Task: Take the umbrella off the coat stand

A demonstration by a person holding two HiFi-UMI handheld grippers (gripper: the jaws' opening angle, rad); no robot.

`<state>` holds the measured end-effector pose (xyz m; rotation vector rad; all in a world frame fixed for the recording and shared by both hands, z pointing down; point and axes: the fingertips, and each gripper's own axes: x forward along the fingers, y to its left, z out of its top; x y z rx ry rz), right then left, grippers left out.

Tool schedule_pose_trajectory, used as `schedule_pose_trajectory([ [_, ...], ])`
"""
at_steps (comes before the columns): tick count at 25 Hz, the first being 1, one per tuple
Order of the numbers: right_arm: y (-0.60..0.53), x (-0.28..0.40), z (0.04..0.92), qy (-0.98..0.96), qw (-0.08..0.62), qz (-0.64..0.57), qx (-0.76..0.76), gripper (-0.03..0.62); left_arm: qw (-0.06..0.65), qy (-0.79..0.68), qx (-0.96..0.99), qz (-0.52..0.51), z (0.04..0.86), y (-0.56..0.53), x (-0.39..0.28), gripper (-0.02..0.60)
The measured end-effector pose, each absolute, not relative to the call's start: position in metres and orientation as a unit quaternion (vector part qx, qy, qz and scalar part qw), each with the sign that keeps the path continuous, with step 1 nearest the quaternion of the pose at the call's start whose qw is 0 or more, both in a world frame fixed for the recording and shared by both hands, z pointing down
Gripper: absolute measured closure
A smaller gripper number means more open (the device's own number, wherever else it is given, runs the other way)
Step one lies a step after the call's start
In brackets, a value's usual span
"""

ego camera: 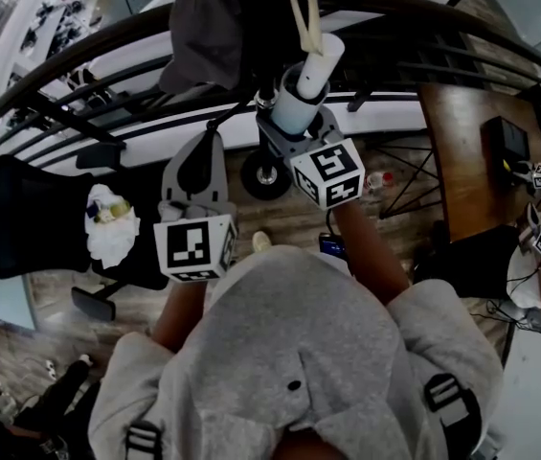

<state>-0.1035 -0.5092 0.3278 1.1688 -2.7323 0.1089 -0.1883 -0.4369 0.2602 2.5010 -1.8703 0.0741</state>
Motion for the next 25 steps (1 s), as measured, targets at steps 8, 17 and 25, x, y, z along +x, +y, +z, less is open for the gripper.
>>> schedule_pose_trajectory([
  [8, -0.501, -0.09, 0.279, -0.914, 0.049, 0.008, 0.403, 0.315, 0.007, -0.603, 0.798, 0.024, 0.255, -0.429, -0.181, 0.571],
  [17, -0.482, -0.071, 0.245, -0.908, 0.027, -0.013, 0.417, 0.315, 0.007, -0.599, 0.8, 0.019, 0.247, -0.419, -0.172, 0.571],
  [25, -0.47, -0.061, 0.236, -0.909, 0.025, -0.02, 0.416, 0.315, 0.011, -0.594, 0.804, 0.023, 0.248, -0.415, -0.163, 0.571],
])
